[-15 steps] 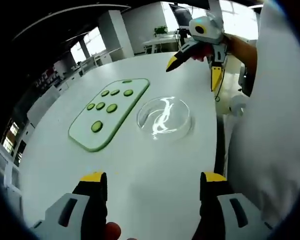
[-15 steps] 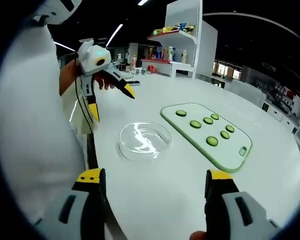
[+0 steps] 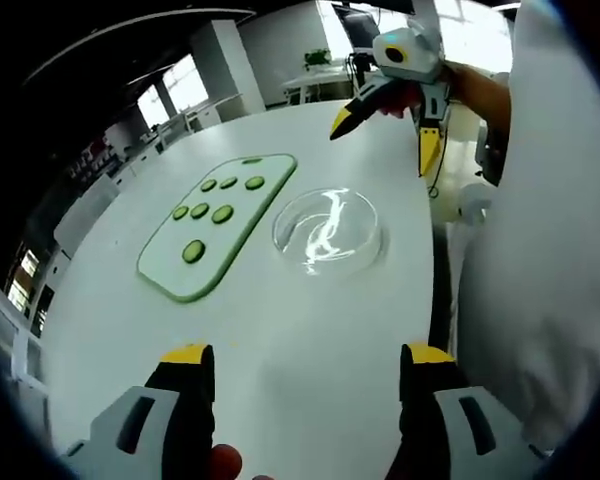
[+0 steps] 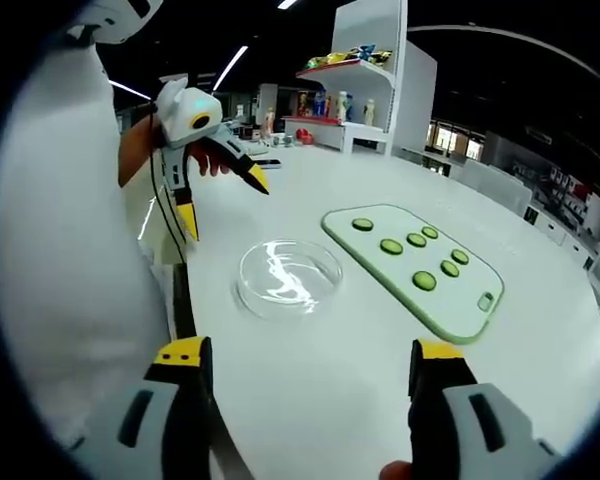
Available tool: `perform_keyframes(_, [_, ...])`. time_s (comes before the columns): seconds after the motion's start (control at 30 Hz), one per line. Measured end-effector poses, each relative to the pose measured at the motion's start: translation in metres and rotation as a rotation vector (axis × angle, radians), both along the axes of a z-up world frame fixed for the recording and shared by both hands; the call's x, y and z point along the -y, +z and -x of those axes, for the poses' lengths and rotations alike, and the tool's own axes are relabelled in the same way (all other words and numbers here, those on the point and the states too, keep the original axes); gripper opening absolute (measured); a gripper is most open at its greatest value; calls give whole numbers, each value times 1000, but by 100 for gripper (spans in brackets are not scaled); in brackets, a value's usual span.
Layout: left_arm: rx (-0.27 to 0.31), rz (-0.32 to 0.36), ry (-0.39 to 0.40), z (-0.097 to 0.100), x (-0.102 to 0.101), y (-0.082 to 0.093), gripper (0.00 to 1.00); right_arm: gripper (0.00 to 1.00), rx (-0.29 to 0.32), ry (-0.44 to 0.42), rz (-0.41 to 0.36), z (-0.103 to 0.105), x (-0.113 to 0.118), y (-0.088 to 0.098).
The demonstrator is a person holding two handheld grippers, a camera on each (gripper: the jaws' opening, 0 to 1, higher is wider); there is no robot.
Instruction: Open the petri dish lid, add cucumber slices into the petri dish, and close the lid
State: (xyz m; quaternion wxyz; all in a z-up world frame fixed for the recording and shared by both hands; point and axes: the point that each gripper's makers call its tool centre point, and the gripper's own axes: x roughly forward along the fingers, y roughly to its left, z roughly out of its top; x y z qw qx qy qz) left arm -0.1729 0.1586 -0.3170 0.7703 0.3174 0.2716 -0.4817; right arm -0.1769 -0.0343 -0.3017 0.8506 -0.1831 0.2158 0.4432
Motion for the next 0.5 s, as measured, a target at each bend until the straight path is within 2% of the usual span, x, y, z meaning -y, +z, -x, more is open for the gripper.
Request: perform_keyframes(0.5, [13,7,-18,2,2,2,74,79,6,7,-5,-1,0,1])
